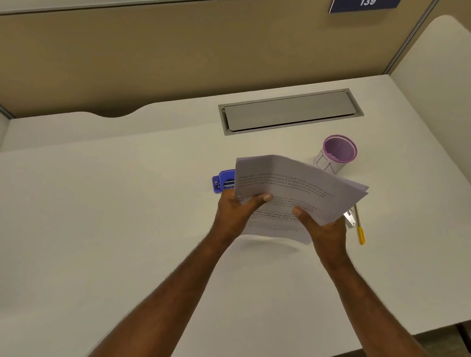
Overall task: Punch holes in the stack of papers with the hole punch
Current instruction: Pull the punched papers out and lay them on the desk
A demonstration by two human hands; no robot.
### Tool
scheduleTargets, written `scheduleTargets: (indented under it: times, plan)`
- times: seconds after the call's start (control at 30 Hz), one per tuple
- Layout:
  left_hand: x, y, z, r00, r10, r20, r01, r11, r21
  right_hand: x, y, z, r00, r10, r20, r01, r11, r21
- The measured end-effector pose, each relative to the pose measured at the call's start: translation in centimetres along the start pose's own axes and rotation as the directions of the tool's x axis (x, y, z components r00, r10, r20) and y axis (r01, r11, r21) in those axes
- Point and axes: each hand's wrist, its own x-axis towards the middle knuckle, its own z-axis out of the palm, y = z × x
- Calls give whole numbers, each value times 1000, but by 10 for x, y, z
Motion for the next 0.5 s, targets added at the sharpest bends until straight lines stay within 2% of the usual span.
scheduleTargets:
  times: [0.13, 0.3, 0.5]
  plan:
    - [7, 21, -14, 1000, -8, -5, 8, 1000, 30, 12, -21, 5, 999, -7, 39, 8, 1000, -13]
    - [3, 31, -54, 999, -33, -11, 33, 999, 38, 23, -34, 23, 987, 156, 38, -157, 988, 13]
    - [-19, 13, -109, 977, -86, -193, 95, 995, 38, 17, -35, 70, 925, 289, 247, -303, 953, 19]
